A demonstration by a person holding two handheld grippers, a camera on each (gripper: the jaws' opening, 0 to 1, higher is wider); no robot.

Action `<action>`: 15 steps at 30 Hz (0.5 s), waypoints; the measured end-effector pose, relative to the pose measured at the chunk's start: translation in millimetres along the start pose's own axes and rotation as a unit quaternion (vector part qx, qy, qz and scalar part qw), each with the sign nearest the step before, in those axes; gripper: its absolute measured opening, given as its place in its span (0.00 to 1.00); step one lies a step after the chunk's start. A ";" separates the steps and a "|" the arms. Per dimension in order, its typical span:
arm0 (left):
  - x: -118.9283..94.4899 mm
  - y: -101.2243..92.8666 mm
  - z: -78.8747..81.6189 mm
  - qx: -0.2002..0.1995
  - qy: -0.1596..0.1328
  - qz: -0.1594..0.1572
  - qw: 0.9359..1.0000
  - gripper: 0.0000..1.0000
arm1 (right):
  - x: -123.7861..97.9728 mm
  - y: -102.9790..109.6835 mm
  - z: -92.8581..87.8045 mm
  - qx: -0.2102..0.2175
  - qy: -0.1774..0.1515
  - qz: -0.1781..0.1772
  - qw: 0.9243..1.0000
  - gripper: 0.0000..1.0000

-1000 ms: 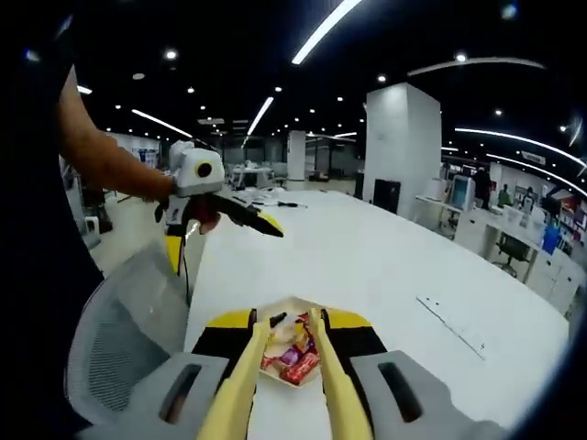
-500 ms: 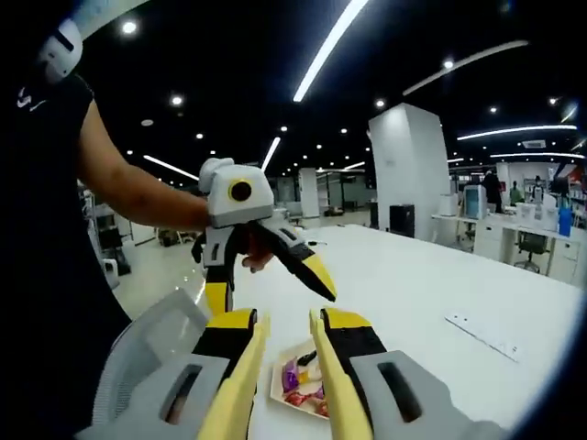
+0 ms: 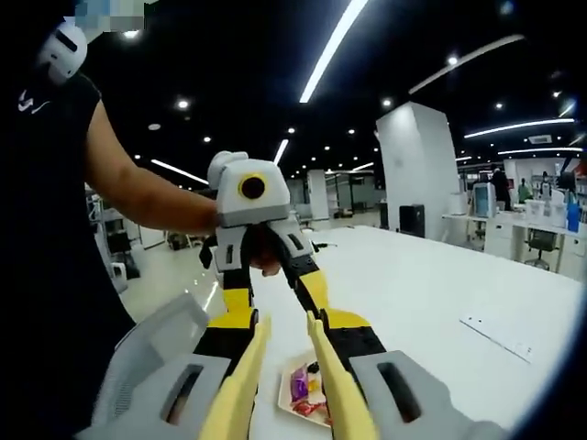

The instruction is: Place the target food into the container with the food tongs after gripping and lifting it, then release it inside without dropping or visibly crushing the food.

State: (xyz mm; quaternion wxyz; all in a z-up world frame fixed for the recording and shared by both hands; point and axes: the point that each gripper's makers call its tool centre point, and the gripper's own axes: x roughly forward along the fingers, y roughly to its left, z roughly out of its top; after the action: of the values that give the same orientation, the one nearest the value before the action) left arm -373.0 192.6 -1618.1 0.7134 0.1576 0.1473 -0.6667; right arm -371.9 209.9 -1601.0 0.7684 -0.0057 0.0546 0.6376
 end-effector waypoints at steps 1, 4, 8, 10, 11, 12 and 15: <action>-1.7 -0.5 -2.3 0.005 0.003 -0.002 1.000 0.20 | 2.1 5.4 -2.6 0.001 0.006 0.008 1.000 0.25; -3.1 -2.5 -5.9 -0.003 0.007 0.000 1.000 0.15 | 3.9 5.9 -4.1 0.006 0.005 0.009 1.000 0.23; -4.5 -2.7 -7.4 0.006 0.011 0.012 1.000 0.06 | 6.3 5.3 -4.6 0.009 0.006 0.011 1.000 0.20; -5.1 -3.7 -7.7 0.004 0.014 0.013 1.000 0.04 | 8.0 5.9 -4.9 0.021 0.015 0.014 1.000 0.20; -5.6 -3.8 -8.0 0.006 0.016 0.014 1.000 0.03 | 8.3 6.5 -5.0 0.023 0.019 0.016 0.999 0.20; -6.2 -4.7 -8.9 0.008 0.020 0.014 1.000 0.02 | 8.5 6.6 -6.6 0.028 0.026 0.019 0.999 0.20; -9.7 -4.4 -10.4 0.015 0.027 0.021 0.999 0.01 | 6.1 4.2 -13.4 0.024 0.042 0.019 0.999 0.20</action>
State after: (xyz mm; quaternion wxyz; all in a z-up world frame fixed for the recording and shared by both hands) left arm -378.0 205.4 -1623.5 0.7204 0.1894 0.1533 -0.6493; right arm -375.9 215.7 -1614.6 0.7531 -0.0128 0.1024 0.6498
